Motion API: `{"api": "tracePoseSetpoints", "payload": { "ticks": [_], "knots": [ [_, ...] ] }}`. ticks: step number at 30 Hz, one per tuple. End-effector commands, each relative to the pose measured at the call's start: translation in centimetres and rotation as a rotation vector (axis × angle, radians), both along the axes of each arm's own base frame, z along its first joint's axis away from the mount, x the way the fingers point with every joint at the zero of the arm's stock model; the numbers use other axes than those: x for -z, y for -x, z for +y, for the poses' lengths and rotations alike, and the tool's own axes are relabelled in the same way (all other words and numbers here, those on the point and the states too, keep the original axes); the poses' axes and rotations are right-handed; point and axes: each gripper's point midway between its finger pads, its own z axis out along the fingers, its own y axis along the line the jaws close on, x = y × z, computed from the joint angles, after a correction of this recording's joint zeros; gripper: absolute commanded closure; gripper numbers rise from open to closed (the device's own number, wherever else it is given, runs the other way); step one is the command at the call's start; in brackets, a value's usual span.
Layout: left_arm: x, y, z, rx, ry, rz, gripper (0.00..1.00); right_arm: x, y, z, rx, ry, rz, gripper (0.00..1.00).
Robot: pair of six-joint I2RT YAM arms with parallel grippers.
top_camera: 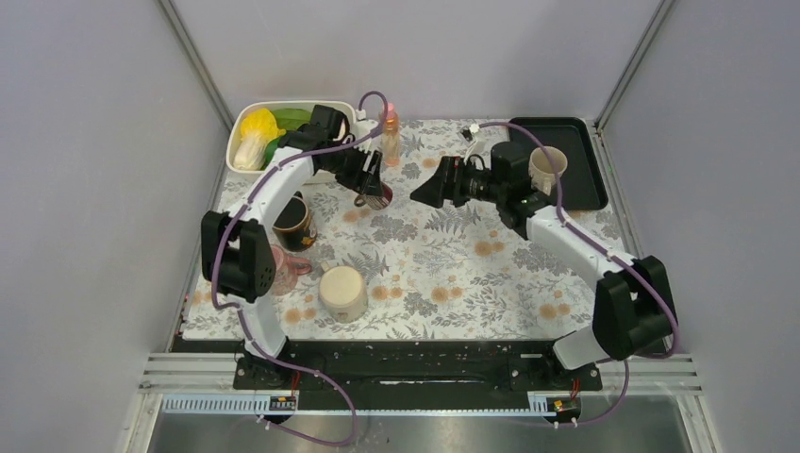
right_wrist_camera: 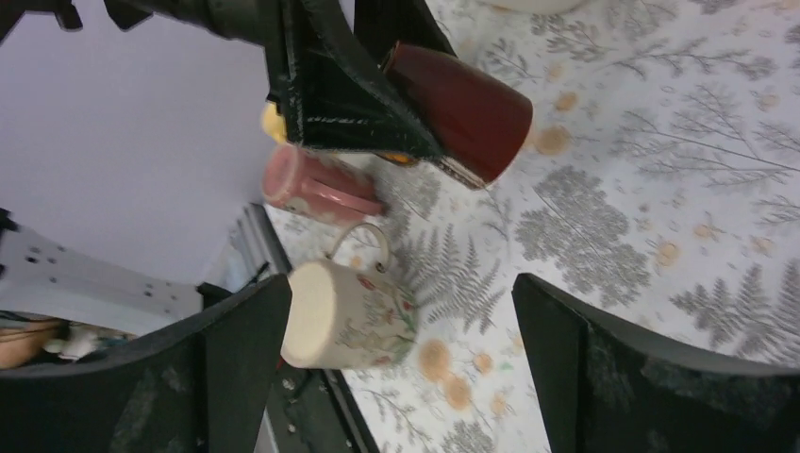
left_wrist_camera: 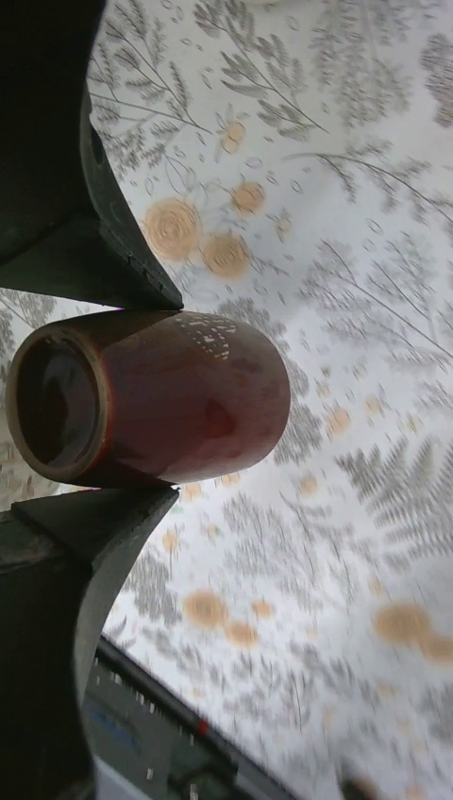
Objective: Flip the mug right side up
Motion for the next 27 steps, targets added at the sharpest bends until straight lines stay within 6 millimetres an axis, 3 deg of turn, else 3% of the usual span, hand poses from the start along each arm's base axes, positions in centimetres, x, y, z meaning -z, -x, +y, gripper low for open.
{"api": "tracePoseSetpoints", "payload": {
  "ticks": [1, 6, 12, 18, 27],
  "knots": [
    [-10.2, 2.3, -2.9, 0.094, 0.261, -0.106, 1.00, -8.6, 0.2, 2.8, -0.085, -0.447, -0.067, 0.04],
    [-13.9, 3.9, -3.4, 0.139, 0.331, -0.156, 1.00, -9.1, -1.4, 2.8, -0.015, -0.574, 0.027, 0.07],
    [-16.7, 5.3, -4.0, 0.181, 0.402, -0.169, 1.00, -11.0, -1.1, 3.3, -0.040, -0.722, 0.127, 0.12],
    [-18.5, 5.2, -4.1, 0.182, 0.417, -0.201, 1.00, -9.9, -0.9, 3.3, 0.011, -0.673, 0.171, 0.13],
    [-19.4, 4.8, -3.9, 0.174, 0.397, -0.246, 1.00, -8.9, -1.0, 2.7, 0.079, -0.610, 0.161, 0.09]
  ]
}}
